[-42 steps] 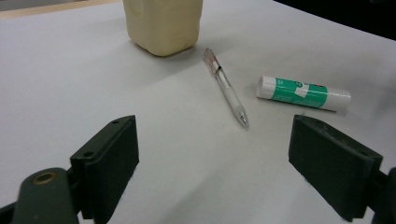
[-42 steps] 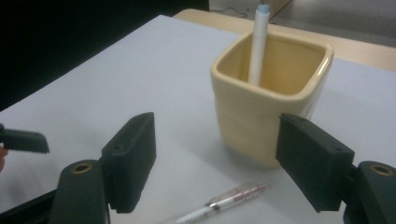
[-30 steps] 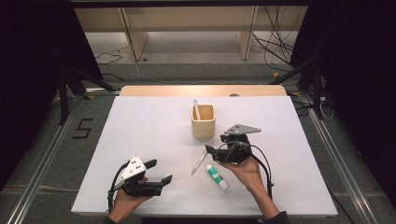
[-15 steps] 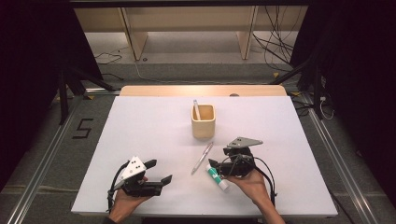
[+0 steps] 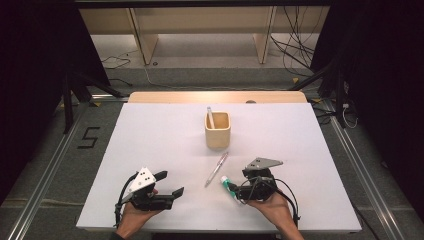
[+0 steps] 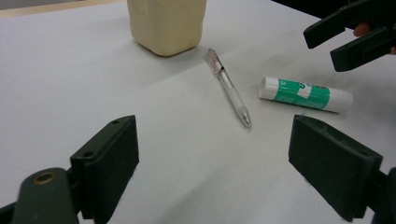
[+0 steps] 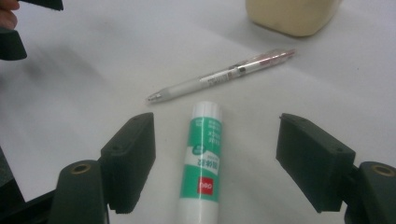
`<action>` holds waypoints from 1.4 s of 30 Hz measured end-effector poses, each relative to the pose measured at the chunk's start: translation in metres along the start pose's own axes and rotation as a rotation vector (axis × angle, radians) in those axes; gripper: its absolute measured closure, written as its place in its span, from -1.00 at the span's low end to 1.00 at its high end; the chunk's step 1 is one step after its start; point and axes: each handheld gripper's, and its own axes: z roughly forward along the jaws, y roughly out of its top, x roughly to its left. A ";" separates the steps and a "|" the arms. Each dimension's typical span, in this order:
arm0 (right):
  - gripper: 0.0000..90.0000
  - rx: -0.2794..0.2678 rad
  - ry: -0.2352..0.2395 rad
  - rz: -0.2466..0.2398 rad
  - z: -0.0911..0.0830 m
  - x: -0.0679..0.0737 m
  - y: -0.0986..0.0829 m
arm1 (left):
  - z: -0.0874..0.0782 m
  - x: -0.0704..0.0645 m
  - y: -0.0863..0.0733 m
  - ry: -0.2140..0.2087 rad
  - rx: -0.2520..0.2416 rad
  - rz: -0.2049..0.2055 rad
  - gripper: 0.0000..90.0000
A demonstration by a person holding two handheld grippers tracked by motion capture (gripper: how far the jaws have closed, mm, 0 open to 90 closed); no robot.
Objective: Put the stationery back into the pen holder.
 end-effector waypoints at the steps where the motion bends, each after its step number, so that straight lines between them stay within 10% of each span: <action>1: -0.37 0.007 0.000 -0.004 0.000 0.001 -0.001 | 0.000 0.000 0.000 0.000 0.000 0.000 -0.65; 42: -0.15 0.169 -0.058 -0.049 0.006 0.007 -0.023 | 0.001 0.000 0.000 -0.001 0.005 0.003 -0.65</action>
